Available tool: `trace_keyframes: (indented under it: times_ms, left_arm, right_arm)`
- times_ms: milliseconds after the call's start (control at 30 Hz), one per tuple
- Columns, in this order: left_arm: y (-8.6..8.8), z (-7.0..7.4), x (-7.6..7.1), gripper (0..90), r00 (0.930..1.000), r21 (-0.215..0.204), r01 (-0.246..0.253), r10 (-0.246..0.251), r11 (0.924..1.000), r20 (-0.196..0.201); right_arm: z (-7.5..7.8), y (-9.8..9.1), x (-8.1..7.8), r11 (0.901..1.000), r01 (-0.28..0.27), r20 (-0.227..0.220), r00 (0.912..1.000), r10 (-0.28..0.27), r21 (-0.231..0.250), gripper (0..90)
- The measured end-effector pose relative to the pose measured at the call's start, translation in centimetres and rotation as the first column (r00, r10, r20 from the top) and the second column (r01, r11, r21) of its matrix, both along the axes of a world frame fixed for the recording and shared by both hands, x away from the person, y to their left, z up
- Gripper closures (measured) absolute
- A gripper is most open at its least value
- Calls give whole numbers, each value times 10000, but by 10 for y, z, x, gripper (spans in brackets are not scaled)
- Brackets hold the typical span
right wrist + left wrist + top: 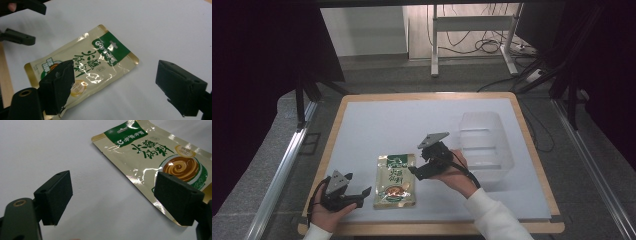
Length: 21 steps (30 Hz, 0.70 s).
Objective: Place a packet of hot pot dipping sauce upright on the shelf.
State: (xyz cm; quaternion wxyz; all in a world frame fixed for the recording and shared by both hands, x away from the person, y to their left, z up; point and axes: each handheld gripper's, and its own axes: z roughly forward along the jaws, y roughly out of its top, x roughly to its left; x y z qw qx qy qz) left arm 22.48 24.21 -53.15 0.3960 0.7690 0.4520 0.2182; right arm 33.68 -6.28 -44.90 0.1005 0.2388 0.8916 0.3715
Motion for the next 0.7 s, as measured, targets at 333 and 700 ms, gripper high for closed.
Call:
trace_keyframes:
  times_ms: [333,700]
  left_arm:
    - [0,0,-1,154,10000,66,64,-64,10000,6]
    - [-1,0,-1,154,9999,103,116,-116,9999,-45]
  right_arm:
    - [-11,17,23,9996,188,-472,9987,-197,-187,156]
    - [-33,35,45,9977,294,-984,9945,-353,-613,188]
